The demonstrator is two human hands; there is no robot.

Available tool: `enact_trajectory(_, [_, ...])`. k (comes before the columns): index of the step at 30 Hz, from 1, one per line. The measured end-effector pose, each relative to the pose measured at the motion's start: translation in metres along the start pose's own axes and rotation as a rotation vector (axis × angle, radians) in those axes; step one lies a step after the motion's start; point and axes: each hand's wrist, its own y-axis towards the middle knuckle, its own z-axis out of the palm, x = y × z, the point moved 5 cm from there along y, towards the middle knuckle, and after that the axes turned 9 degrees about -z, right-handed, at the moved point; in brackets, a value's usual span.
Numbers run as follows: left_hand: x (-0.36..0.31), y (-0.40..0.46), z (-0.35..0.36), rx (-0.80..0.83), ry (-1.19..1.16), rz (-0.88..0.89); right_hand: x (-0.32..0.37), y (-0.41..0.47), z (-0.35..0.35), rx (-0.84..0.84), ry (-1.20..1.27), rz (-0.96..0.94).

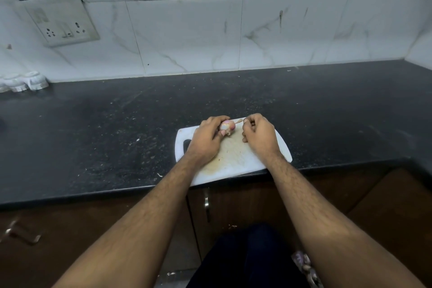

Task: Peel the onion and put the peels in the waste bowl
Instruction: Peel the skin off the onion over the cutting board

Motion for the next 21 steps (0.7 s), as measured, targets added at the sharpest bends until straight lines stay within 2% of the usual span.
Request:
enact_trajectory(7, [0.0049,0.0012,0.0012,0.025,-0.054,-0.060,-0.0071,0.0018,-0.0025,-0.074,-0.018,0.084])
enact_trajectory(21, [0.0003,-0.0022,-0.0028,0.007,-0.195,-0.060,0.0002,-0.0014,0.0047,0.044,-0.047,-0.011])
